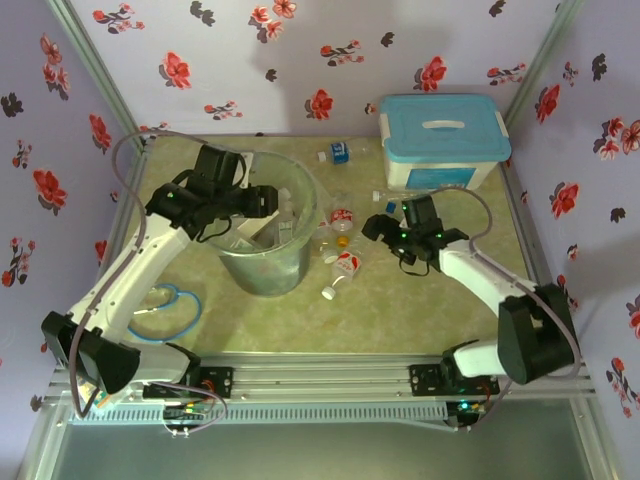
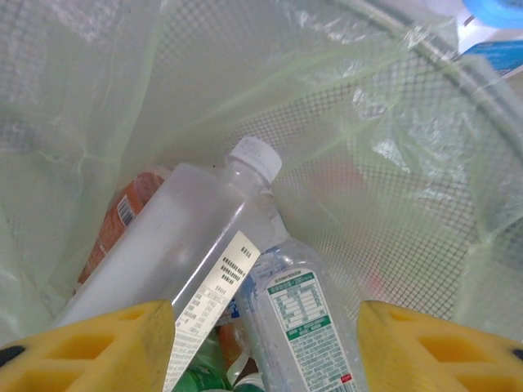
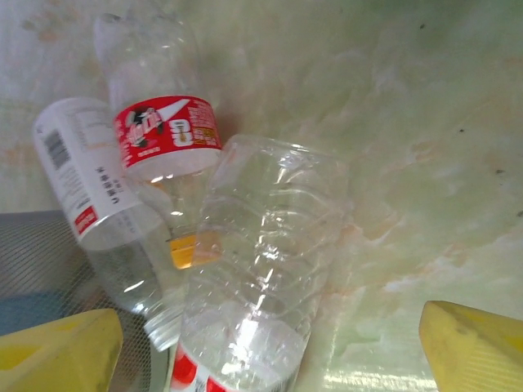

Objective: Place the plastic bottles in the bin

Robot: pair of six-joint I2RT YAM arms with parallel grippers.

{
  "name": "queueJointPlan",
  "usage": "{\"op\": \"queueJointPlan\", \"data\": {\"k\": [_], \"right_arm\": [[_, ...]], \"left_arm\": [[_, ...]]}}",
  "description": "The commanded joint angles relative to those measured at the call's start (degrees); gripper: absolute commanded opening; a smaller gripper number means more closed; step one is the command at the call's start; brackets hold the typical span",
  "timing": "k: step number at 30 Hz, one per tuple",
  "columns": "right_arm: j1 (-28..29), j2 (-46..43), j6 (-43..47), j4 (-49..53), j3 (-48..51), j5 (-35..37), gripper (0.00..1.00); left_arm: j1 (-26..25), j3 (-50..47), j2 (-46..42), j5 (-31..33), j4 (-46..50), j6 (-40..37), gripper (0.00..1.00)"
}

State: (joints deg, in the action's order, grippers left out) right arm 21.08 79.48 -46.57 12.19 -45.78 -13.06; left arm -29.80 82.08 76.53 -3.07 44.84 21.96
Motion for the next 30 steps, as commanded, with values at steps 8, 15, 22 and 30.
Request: {"op": "queueJointPlan", "data": {"k": [8, 15, 22, 30], "right_arm": [[2.65, 12.27, -5.77, -12.65, -0.77, 1.99, 0.95], [2.65, 16.19, -6.78, -17.41, -0.3, 2.41, 0.86], [2.41, 14.22, -5.92, -17.02, 0.32, 3.04, 0.68], [1.03, 6.52, -3.85, -11.69, 0.9, 2.87, 0.6]], "left_arm": [[-2.64, 0.01, -2.63, 0.58, -4.65, 1.84, 0.68], [-3.1, 0.49, -2.55, 0.65, -3.89, 1.42, 0.71], [-3.5, 0.18, -3.14, 0.55, -3.97, 1.46, 0.73], [-4.69, 1.5, -3.51, -2.52, -6.59, 2.44, 0.73]]}}
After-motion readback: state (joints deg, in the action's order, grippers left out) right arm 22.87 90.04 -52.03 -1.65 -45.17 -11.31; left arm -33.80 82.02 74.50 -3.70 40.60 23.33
